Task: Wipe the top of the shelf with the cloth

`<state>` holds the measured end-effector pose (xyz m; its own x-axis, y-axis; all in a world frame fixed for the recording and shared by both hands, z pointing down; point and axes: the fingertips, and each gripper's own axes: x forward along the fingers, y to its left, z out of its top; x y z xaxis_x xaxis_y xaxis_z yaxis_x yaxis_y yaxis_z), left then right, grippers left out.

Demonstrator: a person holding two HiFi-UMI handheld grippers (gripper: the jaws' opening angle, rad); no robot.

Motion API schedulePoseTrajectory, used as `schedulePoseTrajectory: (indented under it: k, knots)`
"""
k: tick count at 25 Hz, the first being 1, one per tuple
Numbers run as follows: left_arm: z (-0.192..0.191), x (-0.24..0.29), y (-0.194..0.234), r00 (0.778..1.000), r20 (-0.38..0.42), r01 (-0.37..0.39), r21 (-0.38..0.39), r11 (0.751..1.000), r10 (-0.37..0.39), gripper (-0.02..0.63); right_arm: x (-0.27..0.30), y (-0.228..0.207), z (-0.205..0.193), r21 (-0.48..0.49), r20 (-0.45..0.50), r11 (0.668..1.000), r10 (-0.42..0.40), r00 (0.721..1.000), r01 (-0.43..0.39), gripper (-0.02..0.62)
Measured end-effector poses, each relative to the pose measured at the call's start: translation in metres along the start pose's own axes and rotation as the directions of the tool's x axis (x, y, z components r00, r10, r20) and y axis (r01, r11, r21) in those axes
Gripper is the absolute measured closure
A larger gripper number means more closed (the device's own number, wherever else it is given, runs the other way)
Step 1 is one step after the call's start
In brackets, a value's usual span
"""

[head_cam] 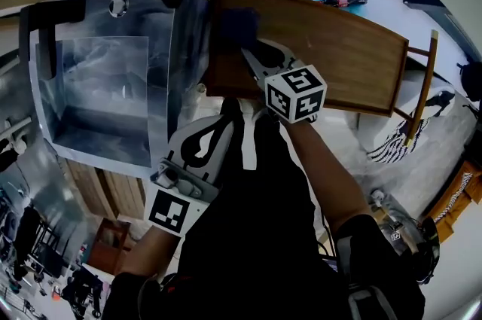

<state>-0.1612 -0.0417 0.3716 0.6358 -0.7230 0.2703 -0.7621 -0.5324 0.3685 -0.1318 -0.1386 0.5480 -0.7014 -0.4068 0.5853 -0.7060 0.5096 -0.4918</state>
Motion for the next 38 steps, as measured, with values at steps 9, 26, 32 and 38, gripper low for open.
schedulePoseTrajectory:
  k: [9, 26, 32, 38]
  knots:
    - [-0.013, -0.010, 0.008, 1.000, -0.020, -0.006, -0.009, 1.000, 0.006, 0.586, 0.028, -0.014, -0.046, 0.009, -0.106, 0.999, -0.038, 0.994, 0.039, 0.512]
    - [-0.022, 0.044, -0.059, 0.993, -0.061, 0.103, 0.021, 0.995, -0.101, 0.586, -0.063, -0.109, -0.072, 0.094, -0.077, 0.978, -0.179, 0.981, 0.186, 0.512]
    - [-0.025, 0.072, -0.091, 0.986, -0.082, 0.152, 0.038, 0.988, -0.148, 0.586, -0.110, -0.153, -0.081, 0.145, -0.055, 0.957, -0.244, 0.968, 0.250, 0.512]
    - [-0.028, 0.100, -0.122, 0.978, -0.099, 0.191, 0.053, 0.980, -0.185, 0.586, -0.150, -0.188, -0.090, 0.182, -0.040, 0.940, -0.288, 0.957, 0.290, 0.512]
